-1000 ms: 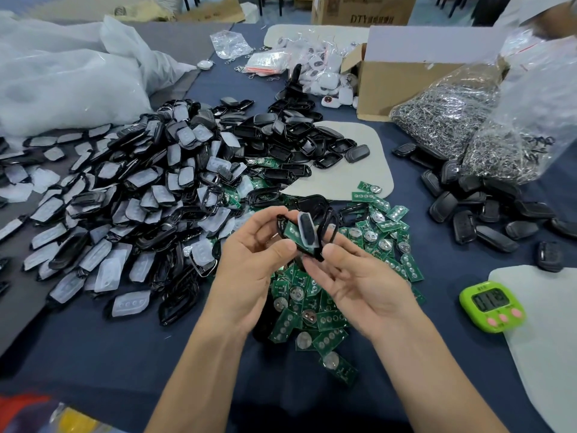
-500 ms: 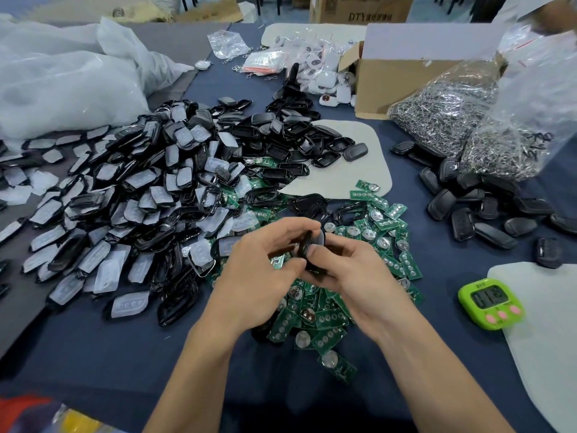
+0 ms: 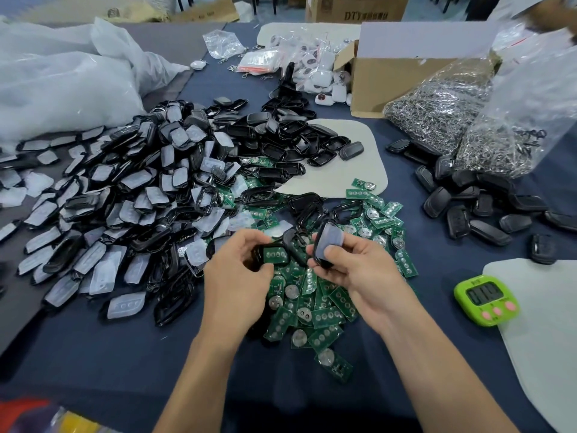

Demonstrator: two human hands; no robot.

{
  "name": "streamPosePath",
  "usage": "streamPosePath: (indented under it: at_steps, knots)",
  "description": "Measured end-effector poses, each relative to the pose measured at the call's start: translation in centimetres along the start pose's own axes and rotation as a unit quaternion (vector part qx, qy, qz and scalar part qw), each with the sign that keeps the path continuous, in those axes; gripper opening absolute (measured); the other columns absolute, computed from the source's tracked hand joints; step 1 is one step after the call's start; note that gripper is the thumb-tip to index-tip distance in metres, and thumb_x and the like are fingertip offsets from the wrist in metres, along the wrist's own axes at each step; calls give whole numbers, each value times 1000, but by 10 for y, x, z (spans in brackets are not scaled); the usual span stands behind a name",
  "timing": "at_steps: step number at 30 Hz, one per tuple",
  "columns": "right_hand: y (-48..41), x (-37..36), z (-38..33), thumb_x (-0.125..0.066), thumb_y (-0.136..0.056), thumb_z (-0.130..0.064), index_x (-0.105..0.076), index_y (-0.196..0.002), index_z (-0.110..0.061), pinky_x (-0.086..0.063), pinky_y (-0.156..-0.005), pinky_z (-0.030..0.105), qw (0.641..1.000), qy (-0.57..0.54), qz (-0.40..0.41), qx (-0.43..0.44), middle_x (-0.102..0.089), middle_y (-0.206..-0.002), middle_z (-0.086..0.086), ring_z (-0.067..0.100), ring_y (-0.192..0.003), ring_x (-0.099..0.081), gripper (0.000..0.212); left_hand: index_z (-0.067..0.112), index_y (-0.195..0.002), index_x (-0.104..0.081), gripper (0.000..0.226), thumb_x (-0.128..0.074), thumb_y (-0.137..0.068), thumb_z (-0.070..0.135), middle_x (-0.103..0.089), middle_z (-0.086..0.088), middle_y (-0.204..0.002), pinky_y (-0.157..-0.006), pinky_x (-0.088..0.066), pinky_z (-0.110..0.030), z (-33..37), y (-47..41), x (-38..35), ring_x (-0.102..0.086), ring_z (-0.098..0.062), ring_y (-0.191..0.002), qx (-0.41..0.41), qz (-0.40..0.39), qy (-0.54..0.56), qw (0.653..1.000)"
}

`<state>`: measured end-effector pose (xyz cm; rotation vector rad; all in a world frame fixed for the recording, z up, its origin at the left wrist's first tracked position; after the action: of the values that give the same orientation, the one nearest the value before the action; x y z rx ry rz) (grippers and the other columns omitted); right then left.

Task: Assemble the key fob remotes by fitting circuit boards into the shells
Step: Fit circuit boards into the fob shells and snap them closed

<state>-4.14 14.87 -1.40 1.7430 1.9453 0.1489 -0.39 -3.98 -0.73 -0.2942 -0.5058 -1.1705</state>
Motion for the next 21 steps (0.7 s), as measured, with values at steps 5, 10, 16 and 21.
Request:
streamPosePath:
  at_steps: [5,10,16,21]
  knots:
    - [2,1,-7,-62,-97,6,-79,-99,-10,-60,-65,23,994,104,-14,34,-79,-88,12,18,-72,-73,23,56,-103,-67,29,-81,-80,45,-58,49,-102,-87,-36,-7,13,9,1,-49,26,-102,-78,20,-88,993]
    - [8,-3,-16,-71,-91,1,-82,-88,-14,-61,-68,27,966,244,-69,50,-79,-82,13,21,-72,-76,19,48,-96,-81,31,-82,-76,25,-79,20,-97,-80,-53,-10,29,-1,-10,-71,6,-94,-31,-109,177,978]
    - [15,-6,-22,-73,-88,-5,-81,-88,-25,-64,-67,32,940,326,-31,94,-79,-77,-5,16,-66,-76,21,41,-80,-81,26,-82,-78,15,-79,7,-77,-64,-61,-27,23,-4,-12,-71,-7,-66,-12,-69,177,982]
    - [16,-11,-17,-75,-88,0,-82,-88,-21,-66,-69,47,950,285,41,118,-80,-76,-5,24,-65,-77,22,40,-83,-80,16,-82,-76,26,-79,7,-75,-61,-64,-33,22,-1,-13,-75,-12,-63,-7,-58,169,984]
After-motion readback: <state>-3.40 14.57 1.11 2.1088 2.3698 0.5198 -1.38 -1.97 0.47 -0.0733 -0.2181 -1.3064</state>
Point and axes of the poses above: each hand's wrist, its own y-axis away from the middle knuckle, its own x-axis out of the back of the hand, z = x × y, the point moved 2 cm from there along -y, towards the middle knuckle
